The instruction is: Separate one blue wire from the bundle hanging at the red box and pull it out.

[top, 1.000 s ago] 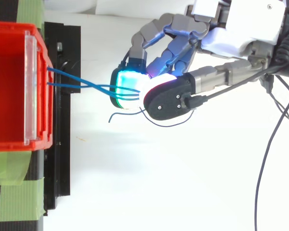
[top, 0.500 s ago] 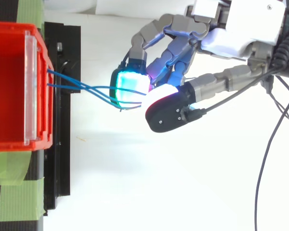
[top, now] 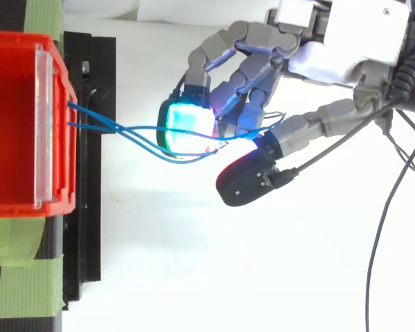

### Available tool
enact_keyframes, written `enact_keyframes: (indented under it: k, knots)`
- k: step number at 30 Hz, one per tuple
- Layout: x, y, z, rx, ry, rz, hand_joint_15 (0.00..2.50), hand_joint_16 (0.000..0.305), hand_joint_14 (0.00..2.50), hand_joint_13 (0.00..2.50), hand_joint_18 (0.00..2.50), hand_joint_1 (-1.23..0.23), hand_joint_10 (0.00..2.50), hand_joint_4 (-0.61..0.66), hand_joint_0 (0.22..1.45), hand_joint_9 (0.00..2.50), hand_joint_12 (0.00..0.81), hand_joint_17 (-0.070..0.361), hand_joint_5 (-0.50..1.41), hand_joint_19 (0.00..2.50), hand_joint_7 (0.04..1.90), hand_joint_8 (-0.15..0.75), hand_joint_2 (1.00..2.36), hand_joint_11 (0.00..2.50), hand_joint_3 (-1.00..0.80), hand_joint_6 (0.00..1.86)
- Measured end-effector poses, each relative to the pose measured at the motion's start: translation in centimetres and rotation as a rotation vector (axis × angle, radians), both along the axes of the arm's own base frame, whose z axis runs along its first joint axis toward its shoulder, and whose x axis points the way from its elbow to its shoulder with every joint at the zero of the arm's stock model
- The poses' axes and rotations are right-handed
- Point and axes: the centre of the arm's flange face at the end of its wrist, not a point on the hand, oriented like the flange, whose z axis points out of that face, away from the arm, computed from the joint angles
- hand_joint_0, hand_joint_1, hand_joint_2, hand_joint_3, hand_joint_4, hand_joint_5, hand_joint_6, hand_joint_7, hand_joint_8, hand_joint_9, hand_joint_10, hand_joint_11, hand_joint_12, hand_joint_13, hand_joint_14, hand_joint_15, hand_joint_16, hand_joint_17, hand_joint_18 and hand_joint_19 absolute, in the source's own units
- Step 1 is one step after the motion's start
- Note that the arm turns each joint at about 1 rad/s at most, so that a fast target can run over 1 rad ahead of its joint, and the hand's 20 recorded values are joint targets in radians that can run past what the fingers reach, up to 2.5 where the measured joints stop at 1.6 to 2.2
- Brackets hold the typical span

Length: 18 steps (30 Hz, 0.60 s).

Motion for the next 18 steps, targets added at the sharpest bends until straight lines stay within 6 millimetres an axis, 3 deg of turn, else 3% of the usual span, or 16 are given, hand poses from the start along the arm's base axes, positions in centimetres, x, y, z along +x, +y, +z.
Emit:
enact_keyframes:
  k: [9,18]
  knots:
    - [0.02,0.03,0.0,0.0,-0.001,0.0,1.49,0.062,0.01,1.28,0.85,-0.92,0.02,0.23,0.55,0.78,0.407,0.139,-0.25,0.68,0.89,0.346,1.0,1.0,-0.5,0.89]
    - [0.02,0.06,-0.02,0.0,-0.001,0.0,1.46,0.062,0.01,1.35,0.88,-0.7,0.02,0.23,0.54,0.9,0.404,0.14,-0.23,0.72,0.86,0.368,1.0,1.0,-0.5,0.88]
